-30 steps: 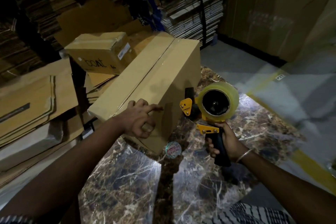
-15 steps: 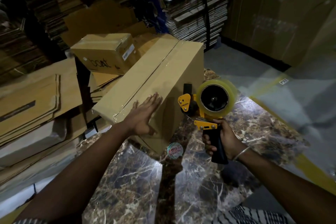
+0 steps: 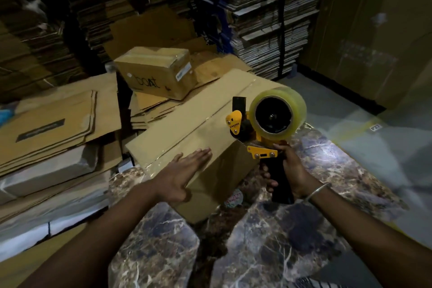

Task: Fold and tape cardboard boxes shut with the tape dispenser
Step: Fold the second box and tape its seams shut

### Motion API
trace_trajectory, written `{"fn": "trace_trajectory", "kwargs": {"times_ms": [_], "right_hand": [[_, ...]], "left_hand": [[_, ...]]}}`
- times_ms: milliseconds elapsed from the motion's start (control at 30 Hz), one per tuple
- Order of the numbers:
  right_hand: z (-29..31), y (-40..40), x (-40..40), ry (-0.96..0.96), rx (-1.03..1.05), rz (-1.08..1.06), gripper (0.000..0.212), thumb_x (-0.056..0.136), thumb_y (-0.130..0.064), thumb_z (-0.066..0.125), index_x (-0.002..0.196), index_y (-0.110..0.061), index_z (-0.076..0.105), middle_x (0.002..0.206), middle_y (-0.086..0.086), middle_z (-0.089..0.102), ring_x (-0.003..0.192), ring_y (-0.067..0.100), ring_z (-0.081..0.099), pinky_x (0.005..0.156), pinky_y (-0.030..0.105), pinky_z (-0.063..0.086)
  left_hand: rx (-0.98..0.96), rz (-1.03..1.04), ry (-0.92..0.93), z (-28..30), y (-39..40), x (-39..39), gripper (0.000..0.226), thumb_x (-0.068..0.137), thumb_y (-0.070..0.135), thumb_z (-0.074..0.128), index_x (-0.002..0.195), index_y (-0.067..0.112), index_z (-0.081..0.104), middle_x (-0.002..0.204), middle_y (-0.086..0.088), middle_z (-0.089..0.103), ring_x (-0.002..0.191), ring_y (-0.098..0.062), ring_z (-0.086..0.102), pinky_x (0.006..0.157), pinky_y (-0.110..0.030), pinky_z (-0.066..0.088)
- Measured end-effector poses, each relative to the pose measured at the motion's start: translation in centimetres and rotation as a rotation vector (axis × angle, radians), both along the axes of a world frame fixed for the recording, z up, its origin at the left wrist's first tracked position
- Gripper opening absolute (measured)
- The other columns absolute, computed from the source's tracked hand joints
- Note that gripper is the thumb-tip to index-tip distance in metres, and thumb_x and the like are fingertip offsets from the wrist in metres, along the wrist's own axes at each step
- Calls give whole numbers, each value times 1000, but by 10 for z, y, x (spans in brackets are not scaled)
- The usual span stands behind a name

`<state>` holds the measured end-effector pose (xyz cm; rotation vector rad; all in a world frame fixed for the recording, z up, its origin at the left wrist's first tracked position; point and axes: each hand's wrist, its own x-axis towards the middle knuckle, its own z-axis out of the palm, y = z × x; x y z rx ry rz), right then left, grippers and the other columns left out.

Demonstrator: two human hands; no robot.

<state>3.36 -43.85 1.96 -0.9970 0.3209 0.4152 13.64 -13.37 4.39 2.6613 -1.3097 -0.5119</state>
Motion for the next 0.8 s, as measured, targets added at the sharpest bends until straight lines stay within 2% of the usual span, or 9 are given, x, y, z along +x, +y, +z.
{"fn": "trace_trajectory", "kwargs": {"times_ms": [67,100,267,333,400,533,633,700,800], "right_hand": [[11,11,2,-1,-15,47,59,74,-66,51,64,-7,57,64,9,42,39,20,36,51,30,29],[17,17,4,-14,-24,80,59,76,-65,48,65,-8,57,64,9,43,40,20,37,52,30,31],[38,57,8,-83,-88,222,63,78,-70,42,73,-8,55,66,6,44,44,18,41,52,29,36],[44,78,11,-85,-118,258,67,78,-75,44,70,-9,55,65,6,43,44,18,39,52,29,33],[50,99,12,-87,-155,288,72,85,-78,37,69,-10,54,63,5,43,46,18,37,52,29,33],[59,138,15,-138,-177,345,75,89,-76,28,70,-8,53,61,6,44,44,17,37,50,27,35],[65,162,15,-159,-147,386,71,87,-74,32,72,-7,51,62,6,44,45,17,37,47,26,36],[63,172,17,-168,-135,395,71,85,-74,34,72,-7,52,63,7,44,45,17,36,46,25,37],[53,178,19,-162,-110,388,72,82,-75,38,69,-6,55,61,8,44,43,18,39,46,25,37]], "left_hand": [[-7,-1,42,5,17,-17,118,66,16,72,160,28,1,166,14,-7,152,-1,-7,124,-49,2],[-25,-16,57,5,27,-25,118,65,12,72,160,28,4,167,14,-5,152,-2,-6,124,-50,2],[-18,-85,30,7,74,-60,123,62,15,76,161,25,3,167,14,-5,153,-7,-6,119,-66,0],[2,-104,38,12,93,-71,125,64,27,82,161,25,3,167,14,-6,154,-7,-6,119,-62,-4],[32,-111,27,16,112,-80,126,65,37,83,161,24,2,167,14,-8,153,-6,-7,121,-56,-4],[89,-69,-67,15,146,-99,121,64,21,76,161,25,2,166,17,-8,152,-2,-9,123,-54,1],[-21,19,-44,10,165,-115,103,74,34,70,160,24,15,167,15,6,153,-3,-1,122,-50,0],[-144,102,-42,6,170,-123,84,83,44,62,157,26,26,165,16,18,152,-3,8,122,-49,4],[-264,225,-25,2,168,-127,62,97,46,59,153,32,36,160,23,29,149,2,20,122,-46,15]]}}
